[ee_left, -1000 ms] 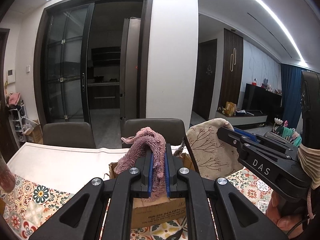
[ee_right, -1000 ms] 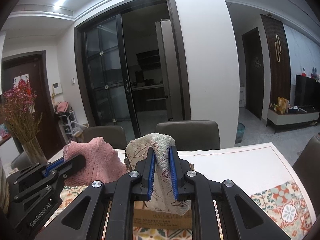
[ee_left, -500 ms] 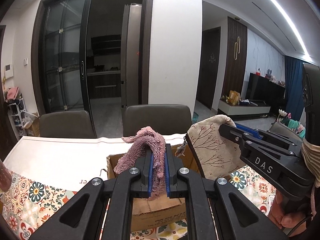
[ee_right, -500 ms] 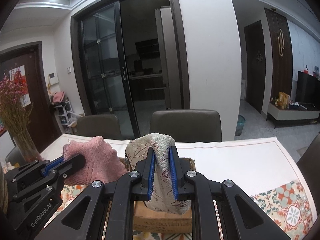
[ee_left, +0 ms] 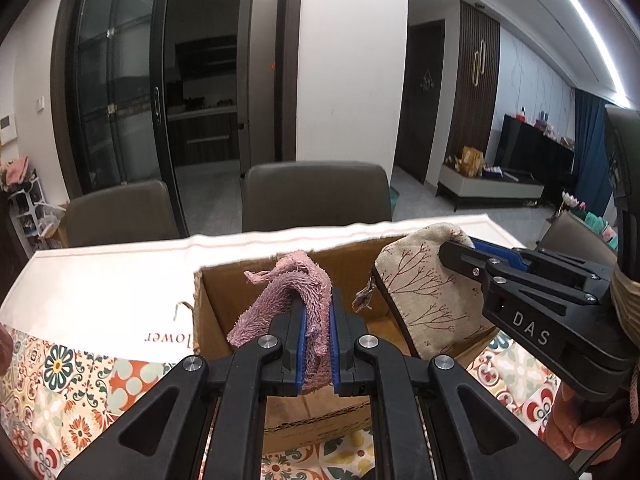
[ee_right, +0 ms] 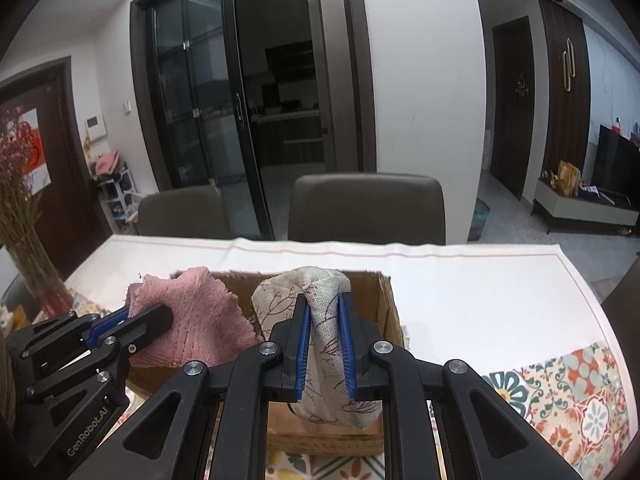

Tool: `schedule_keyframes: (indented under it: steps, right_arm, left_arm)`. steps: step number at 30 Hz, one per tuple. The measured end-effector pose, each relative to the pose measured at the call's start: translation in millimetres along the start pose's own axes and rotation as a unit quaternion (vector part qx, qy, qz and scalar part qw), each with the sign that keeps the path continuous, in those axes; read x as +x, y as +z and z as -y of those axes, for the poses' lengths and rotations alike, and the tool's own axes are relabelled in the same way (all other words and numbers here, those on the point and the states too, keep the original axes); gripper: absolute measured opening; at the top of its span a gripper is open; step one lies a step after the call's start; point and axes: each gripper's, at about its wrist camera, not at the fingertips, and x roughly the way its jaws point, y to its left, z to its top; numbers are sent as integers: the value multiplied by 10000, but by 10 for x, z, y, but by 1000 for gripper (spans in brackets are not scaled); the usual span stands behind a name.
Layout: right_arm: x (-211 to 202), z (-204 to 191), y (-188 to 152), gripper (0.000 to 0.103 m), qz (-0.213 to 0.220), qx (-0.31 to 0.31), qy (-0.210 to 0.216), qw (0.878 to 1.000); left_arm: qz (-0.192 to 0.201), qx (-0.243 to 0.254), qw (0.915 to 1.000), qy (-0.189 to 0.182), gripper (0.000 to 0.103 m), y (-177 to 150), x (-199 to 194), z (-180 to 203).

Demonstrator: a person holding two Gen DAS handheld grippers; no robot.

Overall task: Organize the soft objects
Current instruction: 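Lift the pink cloths and beige pouch and carry both over the cardboard box, then open both tools to drop the cloths and pouch into the box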

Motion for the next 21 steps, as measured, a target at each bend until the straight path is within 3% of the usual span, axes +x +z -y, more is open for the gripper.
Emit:
schedule_keyframes:
  steps: [12,17,19,21]
  right_arm:
    - [319,22,-214,17,-533,-115,-95,9985]
    - [376,34,-261,23,-706,-127,-76,9974]
    - [399,49,-281,33,-794,-93,-40,9968]
    - [395,57,-284,33,-814,-50,-24,9967]
  left_arm:
    - [-478,-20,9988,-70,12,-129,267,-4]
    - [-506,-47,9986,-133,31,-161,263,-18]
    - [-466,-16,9989,-80,32,-158,232,-4]
    - [-432,-1,9990,-66,32,-148,193,-1]
